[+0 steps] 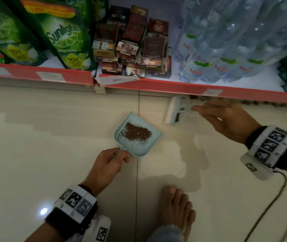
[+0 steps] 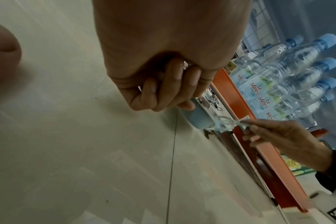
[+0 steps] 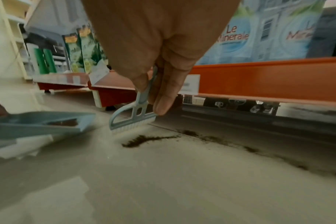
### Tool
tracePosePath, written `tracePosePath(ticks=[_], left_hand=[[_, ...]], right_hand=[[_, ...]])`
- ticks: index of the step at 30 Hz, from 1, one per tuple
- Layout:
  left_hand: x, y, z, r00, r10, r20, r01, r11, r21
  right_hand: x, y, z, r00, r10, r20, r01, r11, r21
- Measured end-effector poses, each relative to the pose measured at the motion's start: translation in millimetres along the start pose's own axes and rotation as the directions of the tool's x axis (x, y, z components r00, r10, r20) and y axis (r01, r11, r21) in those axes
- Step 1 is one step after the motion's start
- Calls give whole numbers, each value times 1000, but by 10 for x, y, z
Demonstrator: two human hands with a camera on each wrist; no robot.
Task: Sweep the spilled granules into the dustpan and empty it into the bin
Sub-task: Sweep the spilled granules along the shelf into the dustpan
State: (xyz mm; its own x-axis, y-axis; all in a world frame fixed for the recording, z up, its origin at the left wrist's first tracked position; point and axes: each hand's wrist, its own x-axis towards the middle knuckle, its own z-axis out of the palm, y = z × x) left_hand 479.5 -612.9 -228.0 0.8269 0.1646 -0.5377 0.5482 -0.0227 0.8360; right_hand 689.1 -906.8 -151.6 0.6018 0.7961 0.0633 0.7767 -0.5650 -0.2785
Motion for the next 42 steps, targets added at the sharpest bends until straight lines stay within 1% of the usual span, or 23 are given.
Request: tracePosePath(ticks=[2,5,6,9,13,16,19,22,24,25,27,29,30,32,34,36,39,40,42], left_hand=[[36,30,22,1000,-5,11,5,1000,10],[85,9,26,1000,-15,16,15,999,28],[118,10,86,999,-20,48,17,999,51],[127,-27,68,998,-27,52,24,998,58],[151,-38,26,999,-17,43,15,999,49],[173,-32,-7,999,-14,30,13,1000,22],[201,-3,-12,1000,-9,28,8,1000,6],[230,35,2,1000,-4,28,4,1000,-2],[251,46,3,1000,8,30,-8,1000,0],[256,50,5,999,14,31,-14,1000,2],[270,49,7,1000,11,28,-11,1000,6],[274,40,4,1000,0,23,0,1000,9],[274,36,-1,1000,0,24,-1,1000,12],[272,32,-8,1000,2,28,-3,1000,21],[270,33,-9,1000,-3,26,2,1000,15],[270,40,-9,1000,-9,22,9,1000,10],[274,51,-4,1000,-5,22,4,1000,11],[276,53,-1,1000,-1,25,1,1000,10],[279,61,11,1000,0,31,0,1000,5]], right_hand=[[126,-149,106,999,-21,-24,23,997,76],[278,-302,264,998,-44,44,38,990,137],[213,-261,249,997,6,75,-15,992,125],[93,-133,200,988,66,140,-79,993,85],[-169,90,10,980,147,133,-145,989,-25],[-202,164,-84,974,212,75,-209,977,-35],[-69,58,-13,967,249,-47,-243,963,112],[208,-217,262,944,299,-138,-250,924,288],[452,-395,483,919,348,-188,-266,896,357],[570,-467,582,904,368,-217,-275,890,364],[760,-574,743,873,425,-240,-345,885,311],[844,-619,856,844,494,-208,-464,868,178],[850,-607,891,826,533,-183,-522,846,107],[796,-520,886,781,610,-132,-613,790,20],[631,-351,809,750,650,-121,-658,753,-32],[363,-187,683,745,653,-137,-665,743,-77],[-75,-81,491,777,603,-181,-628,762,-155],[-175,-88,443,788,582,-200,-612,774,-160],[-252,-119,400,802,543,-249,-579,809,-98]])
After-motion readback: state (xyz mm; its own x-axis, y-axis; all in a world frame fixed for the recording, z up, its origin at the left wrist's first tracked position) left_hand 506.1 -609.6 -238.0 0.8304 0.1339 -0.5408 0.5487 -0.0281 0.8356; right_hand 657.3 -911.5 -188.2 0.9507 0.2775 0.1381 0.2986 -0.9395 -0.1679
